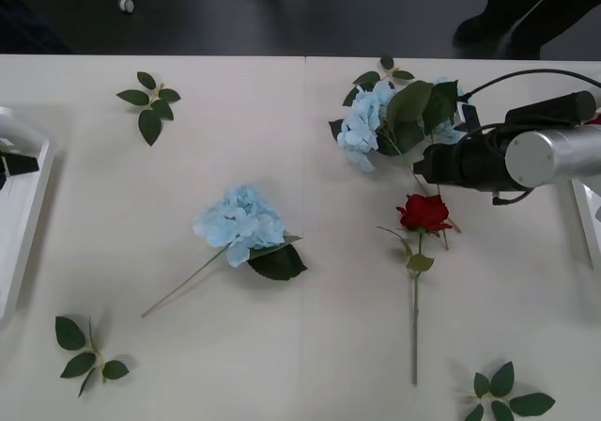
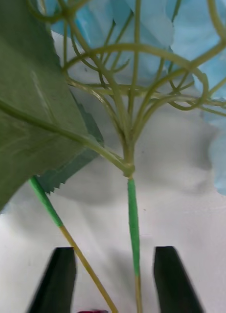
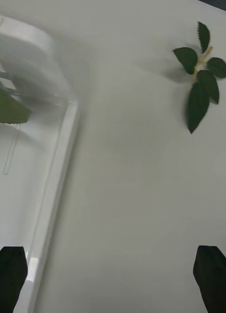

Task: Put the red flowers into the right box and the blue flowers into the left box

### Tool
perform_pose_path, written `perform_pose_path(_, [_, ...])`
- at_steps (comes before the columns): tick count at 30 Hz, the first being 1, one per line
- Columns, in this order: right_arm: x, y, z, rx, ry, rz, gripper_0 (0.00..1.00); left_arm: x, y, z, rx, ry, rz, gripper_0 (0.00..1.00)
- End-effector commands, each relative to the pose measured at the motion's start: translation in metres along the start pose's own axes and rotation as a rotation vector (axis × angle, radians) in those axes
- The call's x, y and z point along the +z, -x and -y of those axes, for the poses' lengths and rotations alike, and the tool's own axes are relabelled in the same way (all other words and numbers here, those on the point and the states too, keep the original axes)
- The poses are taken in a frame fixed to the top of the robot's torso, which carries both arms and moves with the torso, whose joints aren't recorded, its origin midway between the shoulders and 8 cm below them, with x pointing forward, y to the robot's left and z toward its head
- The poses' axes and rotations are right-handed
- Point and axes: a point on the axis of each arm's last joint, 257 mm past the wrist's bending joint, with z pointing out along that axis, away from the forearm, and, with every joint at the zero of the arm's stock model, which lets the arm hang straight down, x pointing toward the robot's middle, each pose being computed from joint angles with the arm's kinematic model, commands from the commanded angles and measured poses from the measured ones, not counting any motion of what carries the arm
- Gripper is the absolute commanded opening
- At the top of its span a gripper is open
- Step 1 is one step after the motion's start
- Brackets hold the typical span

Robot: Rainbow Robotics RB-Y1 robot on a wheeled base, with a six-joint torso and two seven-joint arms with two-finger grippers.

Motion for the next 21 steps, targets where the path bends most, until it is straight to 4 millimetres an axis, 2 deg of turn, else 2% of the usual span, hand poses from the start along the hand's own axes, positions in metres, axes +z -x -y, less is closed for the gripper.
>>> perform_pose_path(1, [-0.007,0.016,-0.003,0.022,-0.003,0.021,0.29,-0.018,-0.004,0.034,0.199,-0.023,-0.035,1.0])
perform_pose_path(8, [-0.008,0.012,0.0,0.022,-0.012,0.003,0.29,-0.025,-0.042,0.095,0.359,-0.103,-0.113,1.0])
perform_pose_path(9, [-0.008,0.011,0.002,0.021,-0.016,-0.004,0.21,-0.025,-0.05,0.104,0.388,-0.121,-0.127,1.0])
perform_pose_path(10, [-0.009,0.01,0.003,0.022,-0.018,-0.008,0.03,-0.026,-0.058,0.111,0.429,-0.135,-0.142,1.0])
perform_pose_path(11, [-0.009,0.009,0.004,0.021,-0.02,-0.012,0.0,-0.026,-0.065,0.117,0.457,-0.148,-0.155,1.0])
perform_pose_path(16, [-0.01,0.009,0.006,0.021,-0.025,-0.014,0.0,-0.024,-0.094,0.142,0.568,-0.219,-0.202,1.0])
perform_pose_path(21, [-0.013,0.01,0.005,0.028,-0.017,-0.014,0.0,-0.013,-0.116,0.156,0.74,-0.223,-0.256,1.0])
